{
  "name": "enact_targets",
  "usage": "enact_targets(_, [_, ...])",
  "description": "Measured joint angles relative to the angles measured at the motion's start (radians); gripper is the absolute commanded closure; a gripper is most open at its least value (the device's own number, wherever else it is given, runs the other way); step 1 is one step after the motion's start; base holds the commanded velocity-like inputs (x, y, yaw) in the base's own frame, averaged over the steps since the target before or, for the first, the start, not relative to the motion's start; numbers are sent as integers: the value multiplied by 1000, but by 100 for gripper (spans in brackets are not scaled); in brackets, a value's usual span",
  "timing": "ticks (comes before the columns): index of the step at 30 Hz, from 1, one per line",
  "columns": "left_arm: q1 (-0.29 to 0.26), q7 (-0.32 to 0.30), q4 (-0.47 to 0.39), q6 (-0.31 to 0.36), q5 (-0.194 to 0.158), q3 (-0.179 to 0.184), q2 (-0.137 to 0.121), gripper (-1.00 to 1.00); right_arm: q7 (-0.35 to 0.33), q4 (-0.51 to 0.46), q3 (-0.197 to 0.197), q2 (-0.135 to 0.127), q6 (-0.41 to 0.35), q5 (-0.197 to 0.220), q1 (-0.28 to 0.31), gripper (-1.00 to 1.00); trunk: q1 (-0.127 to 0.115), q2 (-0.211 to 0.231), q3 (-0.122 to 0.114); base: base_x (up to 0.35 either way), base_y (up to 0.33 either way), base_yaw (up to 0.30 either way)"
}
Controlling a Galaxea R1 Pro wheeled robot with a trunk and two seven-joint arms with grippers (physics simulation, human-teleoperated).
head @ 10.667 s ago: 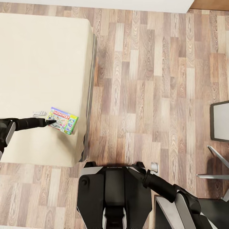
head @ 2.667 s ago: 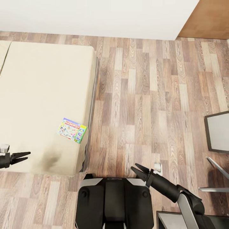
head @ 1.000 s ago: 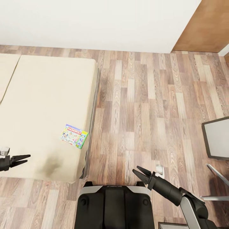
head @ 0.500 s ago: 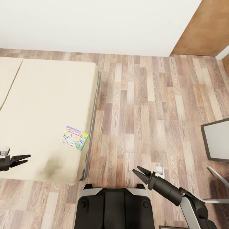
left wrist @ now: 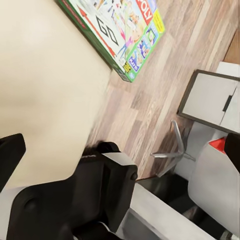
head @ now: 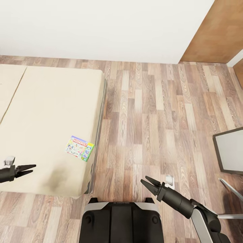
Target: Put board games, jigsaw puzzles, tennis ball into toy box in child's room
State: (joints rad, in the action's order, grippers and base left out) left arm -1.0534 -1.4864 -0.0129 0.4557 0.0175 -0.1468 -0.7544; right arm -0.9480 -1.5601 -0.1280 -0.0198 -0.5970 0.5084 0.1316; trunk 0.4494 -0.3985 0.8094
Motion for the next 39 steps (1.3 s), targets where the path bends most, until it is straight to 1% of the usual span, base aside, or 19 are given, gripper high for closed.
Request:
enact_targets(4, [0, 1, 0, 1, 1, 1, 15, -100, -2, 0, -4, -2, -1, 1, 0, -100, 0, 0, -7, 0, 0, 0])
enact_targets(7, [0, 3, -1, 1, 1, 0, 20, -100, -2, 1, -11, -3, 0, 1, -1, -100, 0, 0, -11, 0, 0, 0])
enact_targets(17, [0, 1, -1, 1, -1, 0, 19, -100, -3, 0, -27, -5, 0, 1, -1, -100, 0, 0, -28, 0, 0, 0])
enact_targets(39, [0, 1, -1, 1, 0, 1, 21, -100, -4, 0, -30, -6, -2, 1, 0, -100, 0, 0, -63, 0, 0, 0])
